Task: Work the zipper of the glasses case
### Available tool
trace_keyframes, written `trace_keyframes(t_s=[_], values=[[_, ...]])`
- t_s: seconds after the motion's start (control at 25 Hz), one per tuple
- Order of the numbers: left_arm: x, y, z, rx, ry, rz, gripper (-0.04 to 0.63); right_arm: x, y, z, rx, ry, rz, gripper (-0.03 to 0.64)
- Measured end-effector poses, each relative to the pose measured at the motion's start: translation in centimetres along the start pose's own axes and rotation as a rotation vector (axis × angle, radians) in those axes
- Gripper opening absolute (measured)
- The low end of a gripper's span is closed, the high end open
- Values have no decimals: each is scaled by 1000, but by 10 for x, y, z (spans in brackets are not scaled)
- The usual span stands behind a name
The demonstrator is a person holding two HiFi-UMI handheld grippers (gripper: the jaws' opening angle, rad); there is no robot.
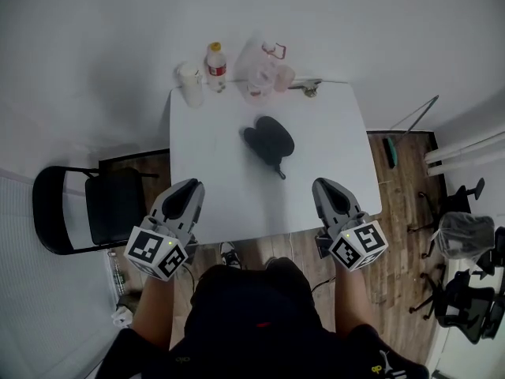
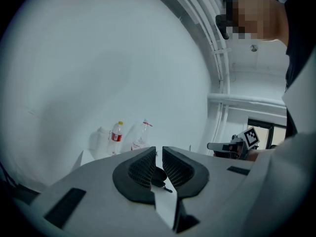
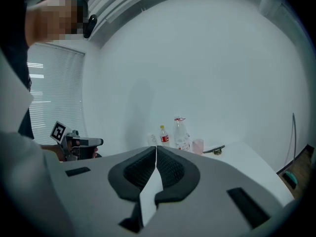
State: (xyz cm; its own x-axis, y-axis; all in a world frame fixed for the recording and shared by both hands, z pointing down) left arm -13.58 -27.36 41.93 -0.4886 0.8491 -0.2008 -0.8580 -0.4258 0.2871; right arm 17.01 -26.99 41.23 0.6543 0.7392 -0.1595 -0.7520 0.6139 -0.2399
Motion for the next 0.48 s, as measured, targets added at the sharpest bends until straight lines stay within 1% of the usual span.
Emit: trace_keyframes(t_s=[0.12,0.28,0.48], values=[[-12,5,-1,17,4,7,58,-10,-11,-1,5,11,4,21],[-32,-4,-1,6,0,7,58,-20,-36,-1,15,27,11,23],[-48,-22,5,16,18,-22,58,-39,-74,10,43,127,-3,25]])
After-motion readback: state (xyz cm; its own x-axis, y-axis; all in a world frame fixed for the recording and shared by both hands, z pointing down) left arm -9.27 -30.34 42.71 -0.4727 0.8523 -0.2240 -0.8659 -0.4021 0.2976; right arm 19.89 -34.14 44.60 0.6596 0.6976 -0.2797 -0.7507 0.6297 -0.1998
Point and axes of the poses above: the fingertips, and each gripper's own axes: x backward along the fingers, y to its left, z out of its underside, the point moved 5 cm from there along x, backward along the fingers, and after that the axes turned 9 degrees about -z, right-handed, at the moved point
